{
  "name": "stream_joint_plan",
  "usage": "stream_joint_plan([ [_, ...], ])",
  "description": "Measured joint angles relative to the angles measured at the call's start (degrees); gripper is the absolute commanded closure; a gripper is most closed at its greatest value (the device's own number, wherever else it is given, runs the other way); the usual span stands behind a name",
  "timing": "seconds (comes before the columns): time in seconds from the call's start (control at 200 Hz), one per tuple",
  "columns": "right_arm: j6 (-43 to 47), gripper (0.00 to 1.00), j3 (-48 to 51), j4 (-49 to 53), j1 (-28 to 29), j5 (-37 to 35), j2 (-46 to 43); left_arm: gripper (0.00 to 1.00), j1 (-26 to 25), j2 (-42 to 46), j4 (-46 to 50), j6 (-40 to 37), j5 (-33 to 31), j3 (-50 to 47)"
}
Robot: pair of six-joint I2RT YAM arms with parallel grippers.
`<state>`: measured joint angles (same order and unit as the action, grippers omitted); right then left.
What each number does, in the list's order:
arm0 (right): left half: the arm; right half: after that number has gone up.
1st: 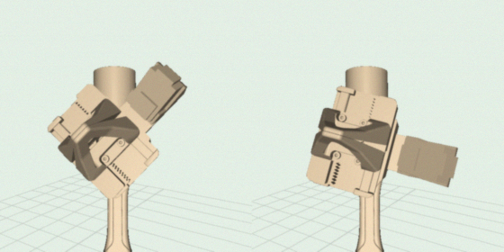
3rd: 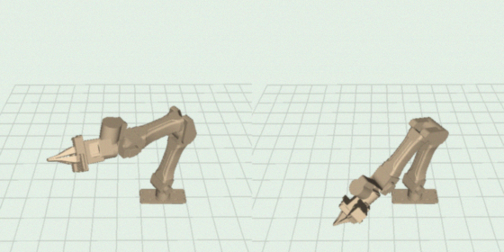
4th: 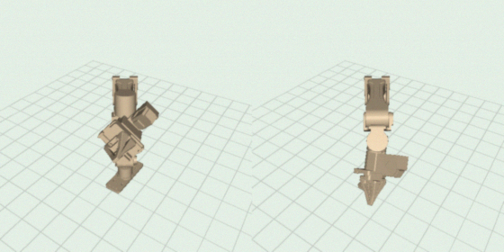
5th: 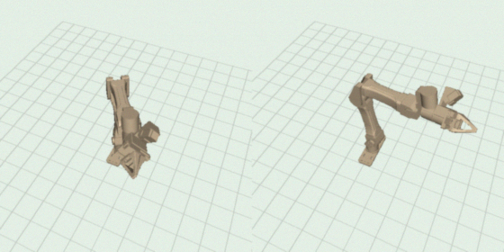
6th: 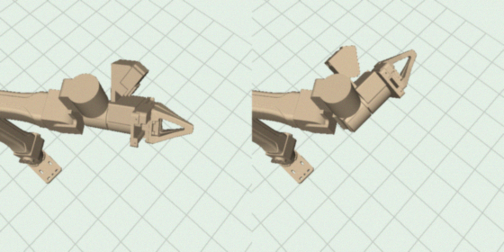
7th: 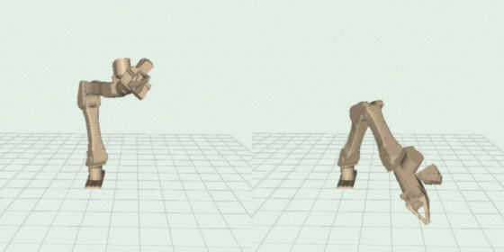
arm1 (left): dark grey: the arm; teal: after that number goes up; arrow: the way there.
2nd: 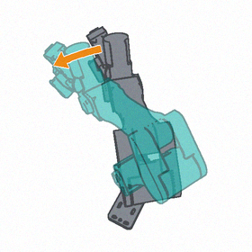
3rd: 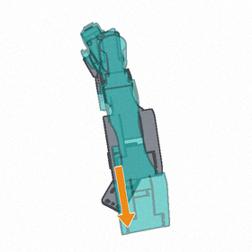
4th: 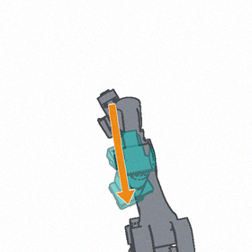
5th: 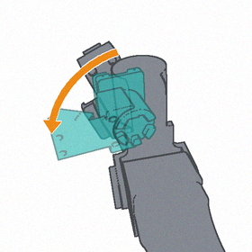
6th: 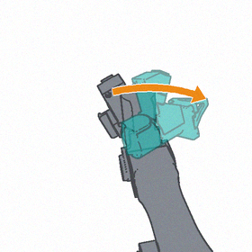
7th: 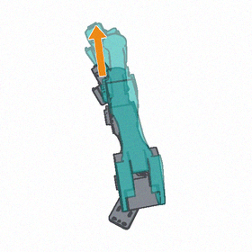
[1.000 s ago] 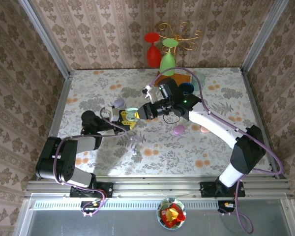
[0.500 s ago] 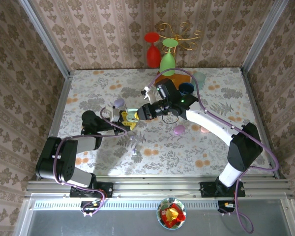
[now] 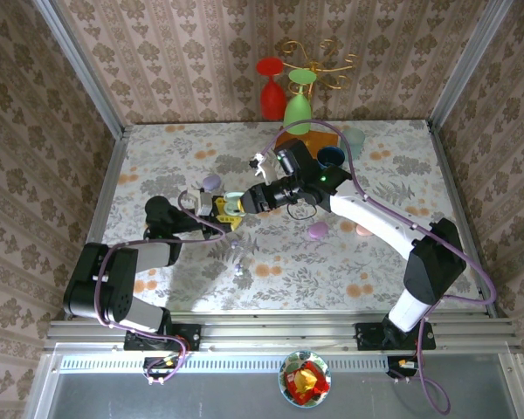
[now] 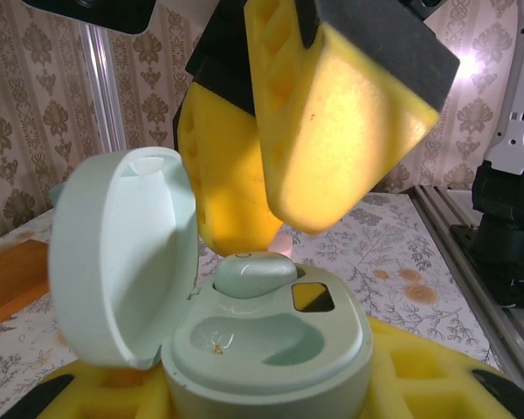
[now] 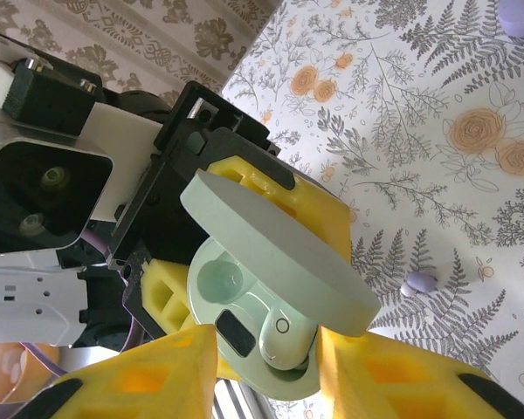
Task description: Insert the wireless bluetooth earbuds into the charging case
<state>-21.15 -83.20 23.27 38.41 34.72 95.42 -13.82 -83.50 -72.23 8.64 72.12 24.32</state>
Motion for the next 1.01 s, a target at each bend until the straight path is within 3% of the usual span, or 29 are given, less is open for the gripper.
stream_joint_plan([
  [0.195,-1.09,0.47,4.37,-3.52,-0.02,-1.40,-3.30,0.77,1.29,0.17,-0.26,-0.02,-1.27,0.00],
  [0.4,-6.51,0.47,17.79,-12.41,0.00,-3.65,-13.38,0.77,4.57,0.20,-0.26,0.35,-4.07,0.35],
  [0.545,-15.19,0.48,26.95,-20.15,1.42,-9.73,-16.52,0.77,6.10,0.20,-0.26,0.37,-7.45,0.55],
  [0.84,-35.85,0.46,37.31,-29.57,8.85,-19.28,-11.34,0.77,6.84,0.20,-0.28,0.33,-10.95,0.55],
  [1.005,-44.57,0.51,39.82,-34.32,12.26,-22.40,-5.79,0.77,6.86,0.20,-0.26,0.09,-11.54,0.55],
])
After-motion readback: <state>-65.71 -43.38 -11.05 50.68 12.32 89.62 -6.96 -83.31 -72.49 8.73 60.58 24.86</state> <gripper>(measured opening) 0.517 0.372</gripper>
